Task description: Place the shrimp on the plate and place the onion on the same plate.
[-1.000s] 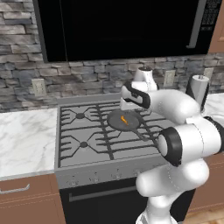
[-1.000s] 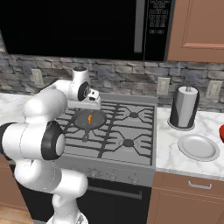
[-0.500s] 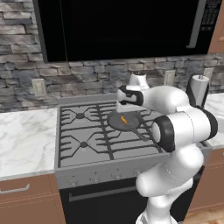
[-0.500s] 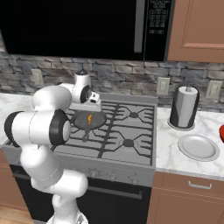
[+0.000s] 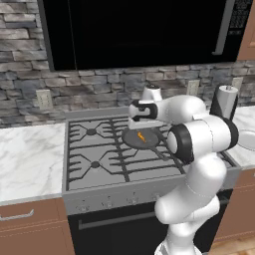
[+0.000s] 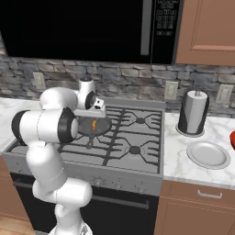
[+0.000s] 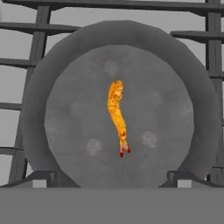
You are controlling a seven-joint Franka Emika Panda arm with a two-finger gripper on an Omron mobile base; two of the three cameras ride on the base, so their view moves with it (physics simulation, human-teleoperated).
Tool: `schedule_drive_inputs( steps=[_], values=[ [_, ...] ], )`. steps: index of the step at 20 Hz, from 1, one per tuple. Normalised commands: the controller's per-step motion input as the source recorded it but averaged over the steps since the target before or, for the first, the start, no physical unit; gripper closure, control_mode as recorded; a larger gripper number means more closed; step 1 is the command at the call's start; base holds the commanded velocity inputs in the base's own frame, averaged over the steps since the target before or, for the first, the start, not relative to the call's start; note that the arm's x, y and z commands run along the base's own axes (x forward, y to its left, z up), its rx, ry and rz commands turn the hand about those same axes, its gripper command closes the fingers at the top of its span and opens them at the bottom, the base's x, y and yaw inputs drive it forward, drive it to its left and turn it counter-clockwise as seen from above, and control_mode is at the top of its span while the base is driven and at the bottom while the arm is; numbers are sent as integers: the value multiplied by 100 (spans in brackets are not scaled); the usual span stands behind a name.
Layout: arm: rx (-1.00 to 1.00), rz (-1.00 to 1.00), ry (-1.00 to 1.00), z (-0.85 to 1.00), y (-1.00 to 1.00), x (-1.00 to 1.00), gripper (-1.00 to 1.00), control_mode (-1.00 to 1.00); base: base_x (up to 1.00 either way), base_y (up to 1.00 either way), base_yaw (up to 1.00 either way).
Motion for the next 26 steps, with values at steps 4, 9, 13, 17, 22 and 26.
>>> schedule_drive_inputs(
  steps=[4,9,13,17,22,26],
  values=[
    [0,0,0,-15,2,24,-100,-100,0,0,0],
    [0,0,0,-14,0,16,-100,-100,0,0,0],
    [0,0,0,-13,0,16,-100,-100,0,0,0],
    [0,0,0,-17,0,18,-100,-100,0,0,0],
    [0,0,0,-18,0,12,-100,-100,0,0,0],
    [0,0,0,-17,0,5,-100,-100,0,0,0]
  ],
)
